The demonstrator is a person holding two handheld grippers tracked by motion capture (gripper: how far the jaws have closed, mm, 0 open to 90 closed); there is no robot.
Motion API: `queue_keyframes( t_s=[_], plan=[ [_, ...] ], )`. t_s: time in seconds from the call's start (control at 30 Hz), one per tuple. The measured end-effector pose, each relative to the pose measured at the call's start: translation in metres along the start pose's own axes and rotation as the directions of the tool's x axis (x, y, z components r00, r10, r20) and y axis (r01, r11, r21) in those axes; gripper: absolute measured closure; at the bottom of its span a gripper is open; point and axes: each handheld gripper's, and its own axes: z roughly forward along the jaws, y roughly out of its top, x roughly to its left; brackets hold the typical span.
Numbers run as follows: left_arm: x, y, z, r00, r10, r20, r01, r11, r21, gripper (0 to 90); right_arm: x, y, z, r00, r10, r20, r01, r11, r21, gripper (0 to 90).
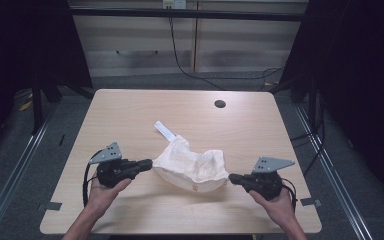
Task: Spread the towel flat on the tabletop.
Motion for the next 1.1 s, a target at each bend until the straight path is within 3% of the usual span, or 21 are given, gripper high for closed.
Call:
queue_keyframes(
  t_s=[0.23, 0.3, 0.5, 0.77, 0.83, 0.9, 1.0, 1.1],
  plan=[
    [0.001, 0.024, -0.017, 0.9996, 0.013, -0.024, -0.015, 0.9968, -0.079, 86.2, -0.016, 0.041, -0.023, 0.9986, 0.005, 0.052, 0.001, 0.994, -0.109, 90.0],
    [-0.002, 0.032, -0.022, 0.9996, 0.023, -0.014, -0.024, 0.9947, -0.100, 86.2, -0.018, 0.052, -0.030, 0.9979, 0.002, 0.065, 0.007, 0.991, -0.136, 90.0],
    [-0.014, 0.054, -0.034, 0.9966, 0.081, -0.018, -0.082, 0.9870, -0.138, 86.2, -0.017, 0.074, -0.046, 0.9951, -0.034, 0.092, 0.049, 0.985, -0.163, 90.0],
    [-0.014, 0.082, -0.040, 0.9924, 0.112, -0.051, -0.119, 0.9780, -0.171, 86.3, -0.017, 0.096, -0.059, 0.9873, -0.042, 0.153, 0.071, 0.979, -0.191, 90.0],
    [-0.016, 0.094, -0.043, 0.9899, 0.125, -0.066, -0.136, 0.9728, -0.188, 86.3, -0.018, 0.101, -0.062, 0.9858, -0.044, 0.162, 0.077, 0.977, -0.200, 90.0],
    [-0.015, 0.102, -0.045, 0.9884, 0.135, -0.069, -0.146, 0.9713, -0.188, 86.3, -0.021, 0.107, -0.064, 0.9853, -0.046, 0.165, 0.080, 0.975, -0.207, 90.0],
    [-0.012, 0.109, -0.043, 0.9844, 0.147, -0.096, -0.161, 0.9751, -0.153, 86.4, -0.027, 0.115, -0.065, 0.9858, -0.048, 0.161, 0.080, 0.976, -0.201, 90.0],
    [-0.012, 0.111, -0.043, 0.9851, 0.141, -0.099, -0.154, 0.9774, -0.145, 86.5, -0.029, 0.122, -0.065, 0.9865, -0.051, 0.155, 0.082, 0.976, -0.200, 90.0]
  ],
)
